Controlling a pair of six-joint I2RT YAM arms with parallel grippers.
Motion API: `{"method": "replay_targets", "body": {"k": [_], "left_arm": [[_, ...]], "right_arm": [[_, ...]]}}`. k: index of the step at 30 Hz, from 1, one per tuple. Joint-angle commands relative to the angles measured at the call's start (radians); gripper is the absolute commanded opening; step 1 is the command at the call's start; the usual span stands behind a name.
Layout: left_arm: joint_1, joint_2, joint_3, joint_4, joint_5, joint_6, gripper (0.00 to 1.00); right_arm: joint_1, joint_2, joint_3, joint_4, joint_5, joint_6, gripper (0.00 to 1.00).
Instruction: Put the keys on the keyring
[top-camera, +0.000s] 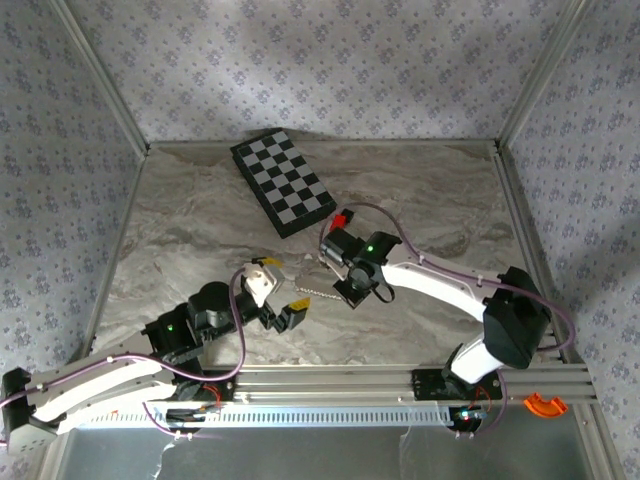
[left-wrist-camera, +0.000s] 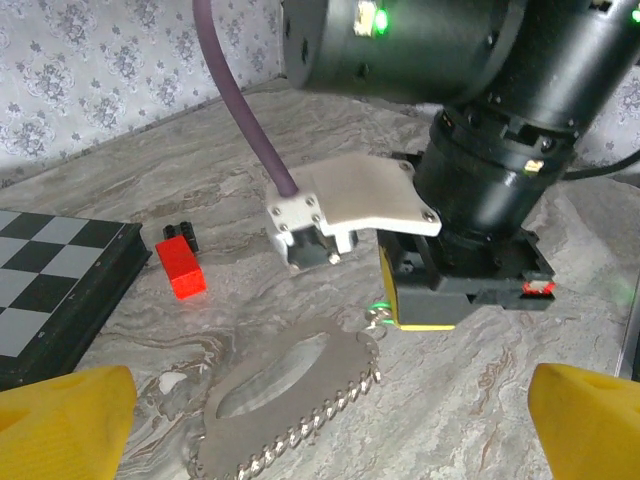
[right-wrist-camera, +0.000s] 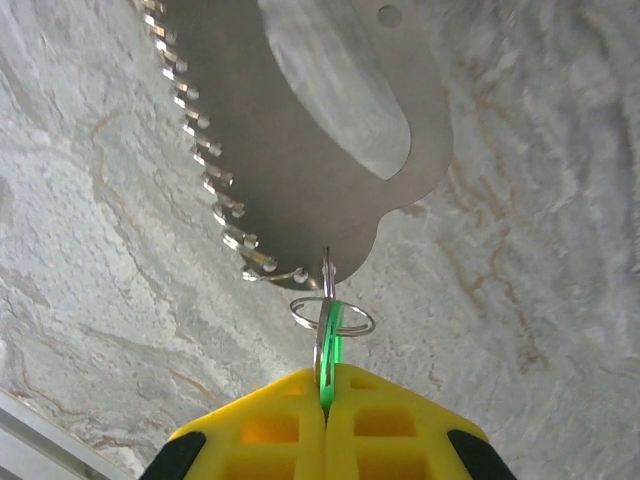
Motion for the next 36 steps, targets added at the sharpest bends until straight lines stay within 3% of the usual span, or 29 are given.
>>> {"method": "replay_targets", "body": {"k": [1, 23, 36], "left_arm": [[0.006, -0.002, 0.034, 0.023, 0.026, 0.003, 1.0], [0.006, -0.03, 0.028, 0.005, 0.015, -0.014, 1.0], [0.011, 0.038, 0.052, 0.05, 0.042, -0.015, 1.0]], "right_arm": [[0.009, -0.036, -0.029, 0.008, -0.019, 0.046, 0.0], [0.034, -0.072, -0.185, 0.064, -0.056, 0.148, 0.0], [0.037, -0.086, -0.261, 0.129, -0.054, 0.177, 0.0]]}}
